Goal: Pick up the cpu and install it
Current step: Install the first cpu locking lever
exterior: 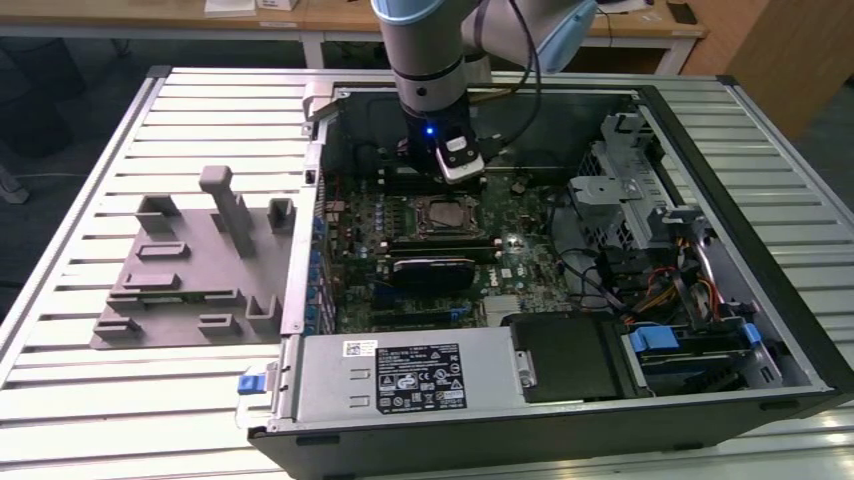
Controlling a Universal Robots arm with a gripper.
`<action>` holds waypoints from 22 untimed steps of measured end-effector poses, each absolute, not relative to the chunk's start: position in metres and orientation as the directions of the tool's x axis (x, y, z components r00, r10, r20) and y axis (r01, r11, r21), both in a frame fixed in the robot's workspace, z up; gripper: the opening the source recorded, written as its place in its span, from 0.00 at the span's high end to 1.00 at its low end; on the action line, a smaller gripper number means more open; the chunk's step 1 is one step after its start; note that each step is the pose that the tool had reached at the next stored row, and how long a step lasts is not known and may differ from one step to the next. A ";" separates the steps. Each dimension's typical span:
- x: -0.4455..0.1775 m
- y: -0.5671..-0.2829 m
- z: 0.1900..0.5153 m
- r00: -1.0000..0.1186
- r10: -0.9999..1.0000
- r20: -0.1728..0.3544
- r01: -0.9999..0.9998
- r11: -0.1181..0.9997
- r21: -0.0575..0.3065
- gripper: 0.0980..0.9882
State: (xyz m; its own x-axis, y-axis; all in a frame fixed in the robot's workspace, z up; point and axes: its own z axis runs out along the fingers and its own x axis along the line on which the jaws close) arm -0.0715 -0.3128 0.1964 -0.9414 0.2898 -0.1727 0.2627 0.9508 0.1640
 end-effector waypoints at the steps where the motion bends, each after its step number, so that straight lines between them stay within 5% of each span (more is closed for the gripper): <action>1: -0.072 -0.312 0.196 -0.940 0.292 -0.173 0.266 0.950 0.162 0.99; 22: -0.072 -0.306 0.196 -0.928 0.324 -0.183 0.304 0.944 0.131 0.99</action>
State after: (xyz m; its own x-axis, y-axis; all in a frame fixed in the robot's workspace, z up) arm -0.0715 -0.3058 0.1958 -0.9279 0.3244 -0.1835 0.3040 0.9436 0.1310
